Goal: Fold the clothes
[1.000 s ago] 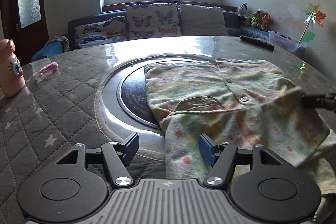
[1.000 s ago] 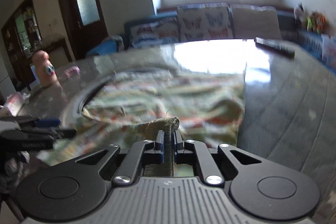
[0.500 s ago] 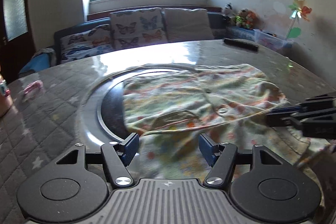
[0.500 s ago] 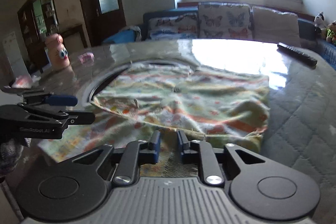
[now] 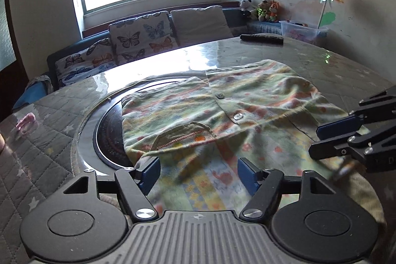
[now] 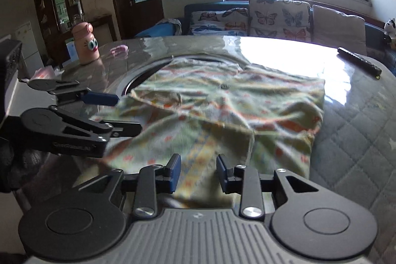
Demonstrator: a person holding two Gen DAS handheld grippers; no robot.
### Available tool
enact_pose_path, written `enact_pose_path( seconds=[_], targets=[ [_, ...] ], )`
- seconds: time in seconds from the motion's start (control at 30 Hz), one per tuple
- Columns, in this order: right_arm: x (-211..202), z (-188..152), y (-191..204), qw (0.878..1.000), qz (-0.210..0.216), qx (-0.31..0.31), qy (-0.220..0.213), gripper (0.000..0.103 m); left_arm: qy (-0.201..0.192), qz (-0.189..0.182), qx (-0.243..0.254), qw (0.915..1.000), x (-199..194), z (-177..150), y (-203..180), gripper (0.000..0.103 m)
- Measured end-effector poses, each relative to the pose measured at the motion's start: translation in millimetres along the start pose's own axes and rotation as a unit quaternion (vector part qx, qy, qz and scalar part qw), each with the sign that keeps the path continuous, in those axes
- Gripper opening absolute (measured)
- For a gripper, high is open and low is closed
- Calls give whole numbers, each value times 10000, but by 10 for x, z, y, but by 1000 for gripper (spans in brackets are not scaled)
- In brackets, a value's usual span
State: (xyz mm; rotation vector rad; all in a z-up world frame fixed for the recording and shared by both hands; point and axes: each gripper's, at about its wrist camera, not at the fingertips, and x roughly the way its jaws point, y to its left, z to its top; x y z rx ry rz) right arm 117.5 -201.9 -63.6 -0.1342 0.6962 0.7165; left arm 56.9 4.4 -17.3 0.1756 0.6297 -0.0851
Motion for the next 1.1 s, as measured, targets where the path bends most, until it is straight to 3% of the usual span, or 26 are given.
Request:
enact_pose_path(
  seconds=[0.13,0.33,0.47,0.7,0.87,0.97,1.1],
  targets=[
    [-132,-133,-42,10000,-9,73,-14,32,-36,131,278,9995,-128,-132,-48,79],
    [-278,-195,-73,9998,-122,134,-82,32,-106,161,435,9989,-376,-252,-9,80],
    [-323,-211,-106,9997,-131,196,-105,32,-151,111,923,9956,-529,-355,-96,80],
    [-454,-218,-159,9994,-191,220,-179,33,-405,-194,2157,9754,-622,-543,-485,80],
    [-545,-288,-131,9996,-239,52,-117,38,-691,-550,2493,9644,-601,-546,-660,80],
    [-580,-324,-117,9996,-255,-42,-63,40,-814,-779,2520,9611,-553,-512,-716,74],
    [-621,-359,-85,9994,-263,-206,-3,43,-914,-1130,2196,9647,-503,-395,-702,48]
  ],
)
